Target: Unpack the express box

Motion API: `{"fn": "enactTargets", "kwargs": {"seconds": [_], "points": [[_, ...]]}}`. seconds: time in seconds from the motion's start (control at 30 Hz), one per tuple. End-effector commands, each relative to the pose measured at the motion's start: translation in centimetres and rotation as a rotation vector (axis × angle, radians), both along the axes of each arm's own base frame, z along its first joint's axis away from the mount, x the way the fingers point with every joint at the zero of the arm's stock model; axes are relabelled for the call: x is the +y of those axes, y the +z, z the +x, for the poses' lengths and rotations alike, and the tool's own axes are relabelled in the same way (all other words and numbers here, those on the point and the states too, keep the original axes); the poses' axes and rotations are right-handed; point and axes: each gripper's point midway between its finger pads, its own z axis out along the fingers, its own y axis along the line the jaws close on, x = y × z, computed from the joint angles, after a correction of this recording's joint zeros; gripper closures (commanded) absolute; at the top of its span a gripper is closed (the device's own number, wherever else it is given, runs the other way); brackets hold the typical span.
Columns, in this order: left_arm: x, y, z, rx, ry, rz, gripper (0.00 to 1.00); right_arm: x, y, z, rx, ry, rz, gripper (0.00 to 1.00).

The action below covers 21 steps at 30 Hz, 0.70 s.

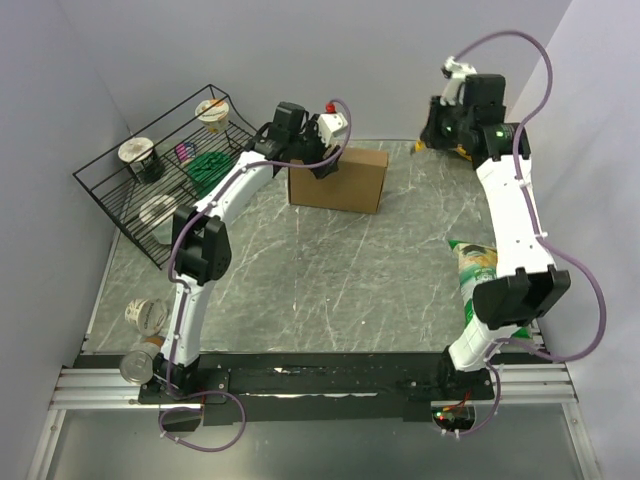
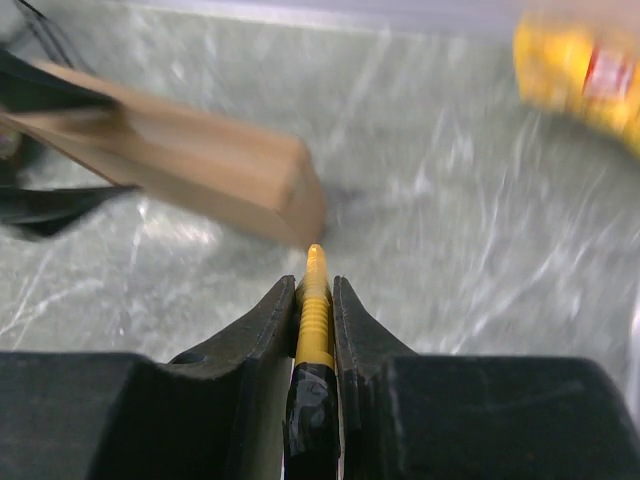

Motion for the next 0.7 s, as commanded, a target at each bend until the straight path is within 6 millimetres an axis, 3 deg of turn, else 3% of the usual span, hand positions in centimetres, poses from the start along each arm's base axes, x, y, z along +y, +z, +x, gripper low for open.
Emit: {"fn": "enactTargets", "kwargs": {"seconds": [0.0,0.13,0.27,0.33,0.5,0.67], "points": [[-0.3,-4.2,-2.5,0.284,0.169,-0.036,0.23,1.6,3.7,-0.6,-0.131,0.008,-0.118,1.0],[-1.0,-3.7,-3.1,0.311,0.209,-0.061,0.23,1.6,1.7,1.6,-0.084,-0.056,-0.146,1.0],[-0.3,-2.8,-3.3,0.337,0.314,-0.082,0.22,1.4,2.1,3.0,-0.106,-0.106,-0.149,1.0],[0.0,-3.6,-4.1,0.393,0.348,-0.089,0.22,1.5,1.7,3.7,-0.098,-0.115,-0.153,1.0],[0.2,-4.5,-6.3,0.457,0.369,-0.078,0.21,3.3,0.5,4.4,-0.08,-0.079,-0.119,1.0],[0.1,-4.7,-6.1,0.448,0.383,-0.073,0.19,4.5,-0.1,4.5,-0.079,-0.063,-0.123,1.0]]}}
